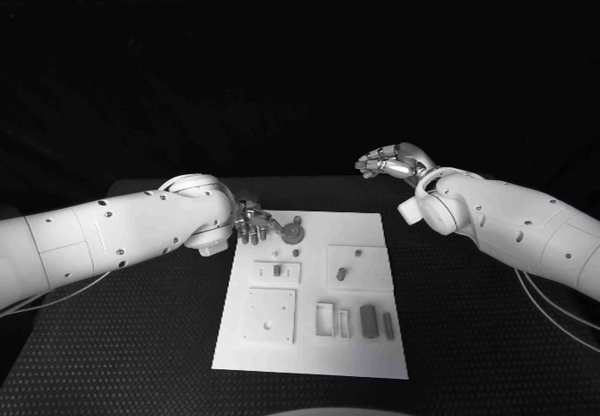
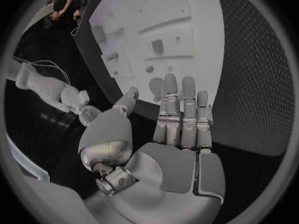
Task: Assemble the parts on the task board
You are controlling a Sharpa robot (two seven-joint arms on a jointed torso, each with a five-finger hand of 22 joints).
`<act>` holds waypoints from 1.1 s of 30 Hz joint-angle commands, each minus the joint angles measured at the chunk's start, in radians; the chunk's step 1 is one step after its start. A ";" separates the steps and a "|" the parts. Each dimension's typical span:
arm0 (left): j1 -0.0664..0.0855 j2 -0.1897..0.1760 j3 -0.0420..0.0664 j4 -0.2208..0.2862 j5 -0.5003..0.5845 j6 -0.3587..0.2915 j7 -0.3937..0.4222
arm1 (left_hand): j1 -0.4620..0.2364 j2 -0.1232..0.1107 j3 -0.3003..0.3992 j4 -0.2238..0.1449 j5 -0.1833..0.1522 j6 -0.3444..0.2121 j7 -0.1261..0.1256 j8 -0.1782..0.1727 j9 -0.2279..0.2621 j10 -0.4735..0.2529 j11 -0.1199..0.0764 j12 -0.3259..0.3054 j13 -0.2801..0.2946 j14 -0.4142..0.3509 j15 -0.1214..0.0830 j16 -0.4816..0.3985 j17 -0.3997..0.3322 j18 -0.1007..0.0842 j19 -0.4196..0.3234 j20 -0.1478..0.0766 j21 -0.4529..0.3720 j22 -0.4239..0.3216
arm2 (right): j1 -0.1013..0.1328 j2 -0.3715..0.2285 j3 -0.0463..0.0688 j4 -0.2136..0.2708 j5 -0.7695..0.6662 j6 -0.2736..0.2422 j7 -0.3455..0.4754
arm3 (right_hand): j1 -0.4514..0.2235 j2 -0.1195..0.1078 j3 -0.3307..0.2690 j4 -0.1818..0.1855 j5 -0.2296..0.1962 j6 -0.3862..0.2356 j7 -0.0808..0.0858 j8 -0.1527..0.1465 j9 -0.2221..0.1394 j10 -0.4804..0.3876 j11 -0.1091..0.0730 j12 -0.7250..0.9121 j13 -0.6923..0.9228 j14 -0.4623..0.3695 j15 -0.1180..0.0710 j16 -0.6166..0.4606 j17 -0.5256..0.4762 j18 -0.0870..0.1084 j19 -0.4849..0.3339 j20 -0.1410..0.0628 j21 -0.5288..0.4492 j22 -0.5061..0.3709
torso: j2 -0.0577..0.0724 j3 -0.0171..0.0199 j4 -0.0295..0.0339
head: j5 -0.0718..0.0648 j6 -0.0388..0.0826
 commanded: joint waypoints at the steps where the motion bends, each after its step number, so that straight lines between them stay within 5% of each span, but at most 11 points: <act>1: 0.004 0.020 0.021 -0.069 0.030 -0.029 0.060 | 0.034 0.030 0.005 -0.019 -0.001 -0.041 0.019 -0.018 -0.002 -0.032 0.012 -0.013 -0.005 -0.028 0.013 -0.018 -0.009 -0.008 -0.008 -0.016 -0.007 -0.001 | 0.000 -0.001 0.000 -0.002 -0.006 0.008 0.009 | -0.001 -0.005 -0.002 -0.002 0.004 -0.005 0.025 0.007 -0.001 0.007 0.002 -0.005 0.001 -0.005 0.001 -0.005 -0.001 -0.018 -0.005 -0.001 -0.007 0.002 | 0.000 0.0004 0.0006 | 0.001 0.010; 9: 0.025 0.087 0.025 -0.241 0.045 0.035 0.121 | 0.059 0.048 -0.006 -0.025 0.018 -0.098 0.041 -0.041 -0.010 -0.026 0.010 0.018 0.011 0.000 0.002 0.006 -0.004 0.000 0.054 -0.032 0.020 0.001 | -0.002 0.002 0.000 -0.010 -0.006 0.008 0.010 | -0.002 -0.005 -0.002 -0.002 0.005 -0.005 0.025 0.007 -0.001 0.008 0.002 -0.006 0.001 -0.005 0.001 -0.005 -0.001 -0.018 -0.005 -0.001 -0.007 0.003 | 0.002 0.0003 -0.0033 | 0.005 0.018; 11: 0.027 0.104 0.026 -0.276 0.041 0.073 0.117 | 0.062 0.050 -0.014 -0.017 0.017 -0.101 0.025 -0.041 -0.011 0.042 -0.005 0.091 0.054 0.071 -0.034 0.075 0.027 0.014 0.116 -0.054 0.058 0.012 | -0.003 0.003 0.000 -0.010 -0.006 0.008 0.010 | -0.002 -0.005 -0.002 -0.002 0.005 -0.005 0.025 0.007 -0.001 0.008 0.002 -0.006 0.001 -0.005 0.001 -0.005 -0.001 -0.018 -0.005 -0.001 -0.007 0.003 | 0.002 0.0005 -0.0039 | 0.005 0.020; 14: 0.027 0.136 0.026 -0.334 0.019 0.088 0.113 | 0.065 0.053 -0.036 -0.008 0.019 -0.098 0.010 -0.037 -0.011 0.027 -0.021 0.228 0.162 0.093 -0.079 0.175 0.074 0.026 0.176 -0.089 0.110 0.024 | -0.003 0.003 0.000 -0.006 -0.004 0.006 0.010 | -0.002 -0.005 -0.002 -0.002 0.006 -0.005 0.025 0.007 -0.001 0.008 0.002 -0.006 0.001 -0.005 0.001 -0.005 -0.001 -0.018 -0.005 -0.001 -0.007 0.003 | 0.002 0.0007 -0.0027 | 0.004 0.021; 16: 0.027 0.153 0.026 -0.363 0.015 0.098 0.111 | 0.071 0.061 -0.034 -0.009 0.023 -0.097 0.009 -0.036 -0.011 0.029 -0.024 0.244 0.174 0.098 -0.083 0.185 0.079 0.027 0.182 -0.093 0.117 0.025 | -0.003 0.003 0.000 -0.007 -0.004 0.007 0.010 | -0.002 -0.005 -0.002 -0.002 0.006 -0.005 0.025 0.007 -0.001 0.008 0.002 -0.006 0.001 -0.005 0.001 -0.005 -0.001 -0.018 -0.005 -0.001 -0.007 0.003 | 0.002 0.0003 -0.0022 | 0.004 0.022; 17: 0.027 0.165 0.026 -0.383 0.015 0.106 0.111 | 0.087 0.064 -0.036 -0.019 0.070 -0.091 0.002 -0.032 -0.009 0.049 -0.033 0.306 0.215 0.130 -0.104 0.231 0.097 0.032 0.217 -0.106 0.150 0.029 | -0.003 0.005 0.000 -0.008 -0.004 0.007 0.010 | -0.002 -0.004 -0.002 -0.002 0.006 -0.005 0.026 0.007 -0.001 0.008 0.002 -0.006 0.001 -0.005 0.001 -0.005 -0.001 -0.018 -0.005 -0.001 -0.007 0.004 | 0.002 0.0001 -0.0015 | 0.004 0.023; 21: 0.022 0.207 0.025 -0.452 0.004 0.119 0.114 | 0.100 0.072 -0.056 -0.030 0.076 -0.089 -0.006 -0.029 -0.009 0.010 -0.041 0.476 0.338 0.150 -0.146 0.333 0.124 0.040 0.253 -0.141 0.233 0.027 | -0.003 0.008 0.000 -0.012 -0.004 0.004 0.011 | -0.002 -0.005 -0.002 -0.002 0.007 -0.005 0.026 0.008 -0.002 0.009 0.002 -0.007 0.001 -0.005 0.001 -0.005 -0.002 -0.018 -0.005 -0.001 -0.007 0.004 | 0.003 0.0000 -0.0025 | 0.007 0.024; 28: -0.004 0.245 0.024 -0.515 -0.019 0.144 0.116 | 0.114 0.064 -0.063 -0.039 0.081 -0.081 -0.015 -0.022 -0.008 0.013 -0.050 0.627 0.433 0.184 -0.167 0.443 0.135 0.052 0.296 -0.179 0.330 0.025 | -0.003 0.010 0.001 -0.012 -0.002 0.004 0.011 | -0.003 -0.005 -0.002 -0.001 0.007 -0.005 0.027 0.008 -0.002 0.009 0.002 -0.008 0.001 -0.005 0.001 -0.005 -0.002 -0.018 -0.005 -0.001 -0.008 0.005 | 0.004 0.0012 -0.0043 | 0.006 0.025; 33: -0.018 0.263 0.022 -0.534 -0.023 0.167 0.121 | 0.113 0.068 -0.062 -0.039 0.143 -0.078 -0.017 -0.020 -0.008 0.021 -0.052 0.676 0.458 0.198 -0.171 0.490 0.138 0.059 0.316 -0.195 0.374 0.023 | -0.003 0.009 0.001 -0.009 -0.002 0.003 0.011 | -0.003 -0.005 -0.002 -0.001 0.008 -0.005 0.027 0.008 -0.002 0.009 0.002 -0.008 0.001 -0.005 0.001 -0.006 -0.002 -0.018 -0.005 -0.001 -0.008 0.005 | 0.004 0.0004 -0.0036 | 0.003 0.022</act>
